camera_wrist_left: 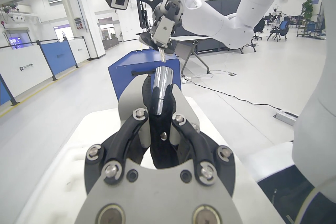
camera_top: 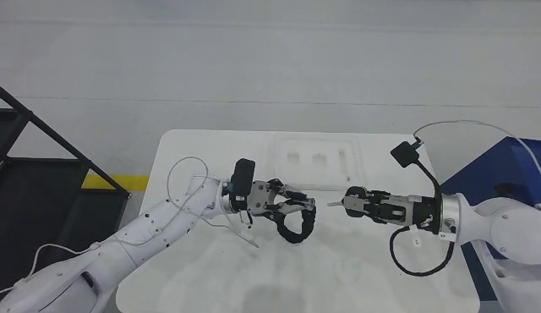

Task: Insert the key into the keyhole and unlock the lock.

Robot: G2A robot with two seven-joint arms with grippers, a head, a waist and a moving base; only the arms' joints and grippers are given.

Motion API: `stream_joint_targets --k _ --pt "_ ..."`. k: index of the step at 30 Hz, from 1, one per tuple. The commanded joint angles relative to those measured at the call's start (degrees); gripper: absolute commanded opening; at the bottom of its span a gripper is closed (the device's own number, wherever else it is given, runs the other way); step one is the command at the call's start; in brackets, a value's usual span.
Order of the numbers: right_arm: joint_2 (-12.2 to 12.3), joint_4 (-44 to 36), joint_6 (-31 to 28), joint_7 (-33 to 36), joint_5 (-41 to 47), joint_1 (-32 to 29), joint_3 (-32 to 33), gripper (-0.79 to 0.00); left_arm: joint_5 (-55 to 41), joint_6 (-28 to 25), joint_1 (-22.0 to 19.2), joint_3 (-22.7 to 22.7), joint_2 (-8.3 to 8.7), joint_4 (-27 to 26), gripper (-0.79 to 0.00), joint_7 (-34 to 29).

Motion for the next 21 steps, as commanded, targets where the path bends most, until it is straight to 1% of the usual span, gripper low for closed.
stream_joint_targets --k 1,3,6,9,13,15,21 --pt "0.1 -1.0 0.5 -0.6 -1.0 -0.4 0.3 -0.785 3.2 2.5 -0.2 0.6 -0.66 1.2 -0.785 2.7" --pt "0.2 -2.5 1.8 -1.6 -4.4 -1.0 0.3 -0.785 5.3 5.0 -0.3 1.4 -1.31 1.9 -0.785 5.2" --pt "0.2 -4.3 3.3 -3.2 -6.2 -1.9 -0.6 -0.785 7.5 8.3 -0.7 2.3 -2.15 3.6 -0.785 8.5" --pt "0.3 -5.7 4.8 -4.0 -8.8 -2.4 -1.4 -0.785 7.2 10.0 -0.9 3.0 -2.88 5.3 -0.785 10.2" --pt "0.5 -7.7 6.2 -5.2 -12.7 -2.7 -2.0 -0.785 5.9 10.6 -1.3 3.8 -3.69 6.7 -0.785 10.8" --pt "0.5 -7.7 6.2 -5.2 -12.7 -2.7 -2.0 -0.785 4.1 9.9 -1.2 4.4 -4.05 6.9 -0.785 10.1" --pt "0.5 -7.7 6.2 -5.2 -12.7 -2.7 -2.0 -0.785 4.1 9.9 -1.2 4.4 -4.05 6.9 -0.785 10.1"
